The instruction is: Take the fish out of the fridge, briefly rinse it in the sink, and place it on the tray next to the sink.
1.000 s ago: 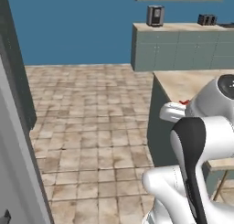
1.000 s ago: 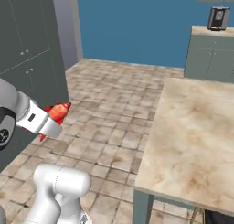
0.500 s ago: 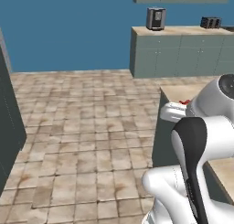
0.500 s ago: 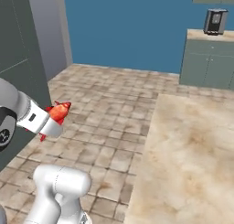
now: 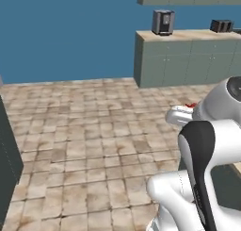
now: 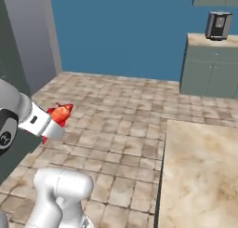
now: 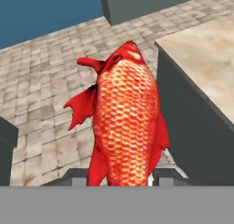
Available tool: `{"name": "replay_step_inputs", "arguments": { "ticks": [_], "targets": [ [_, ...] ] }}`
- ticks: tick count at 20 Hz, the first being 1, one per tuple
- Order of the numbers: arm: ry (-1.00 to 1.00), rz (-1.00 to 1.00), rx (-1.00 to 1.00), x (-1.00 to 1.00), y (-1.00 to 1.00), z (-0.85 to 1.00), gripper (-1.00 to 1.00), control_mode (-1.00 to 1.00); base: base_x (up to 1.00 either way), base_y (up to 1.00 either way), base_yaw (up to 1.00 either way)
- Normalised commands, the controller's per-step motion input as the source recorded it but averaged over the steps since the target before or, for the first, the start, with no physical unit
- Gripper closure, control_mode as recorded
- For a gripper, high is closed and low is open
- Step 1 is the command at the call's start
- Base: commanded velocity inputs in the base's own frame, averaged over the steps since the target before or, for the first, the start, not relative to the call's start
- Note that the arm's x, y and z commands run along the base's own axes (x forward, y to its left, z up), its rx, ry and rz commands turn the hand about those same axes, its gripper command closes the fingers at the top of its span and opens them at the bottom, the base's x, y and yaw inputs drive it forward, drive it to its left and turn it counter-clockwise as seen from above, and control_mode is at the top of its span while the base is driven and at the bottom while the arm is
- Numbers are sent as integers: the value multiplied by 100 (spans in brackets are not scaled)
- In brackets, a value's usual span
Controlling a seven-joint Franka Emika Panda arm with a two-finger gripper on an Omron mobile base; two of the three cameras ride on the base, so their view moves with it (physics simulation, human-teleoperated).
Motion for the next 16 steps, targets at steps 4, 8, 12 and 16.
{"name": "replay_step_inputs", "arguments": {
  "ticks": [4, 8, 12, 16],
  "targets": [
    [0, 0, 0, 0, 0, 0, 100, 100, 100, 74, -32],
    [0, 0, 0, 0, 0, 0, 100, 100, 100, 33, -59],
    [0, 0, 0, 0, 0, 0, 100, 100, 100, 26, -69],
    [0, 0, 0, 0, 0, 0, 100, 100, 100, 41, -72]
  ]
}}
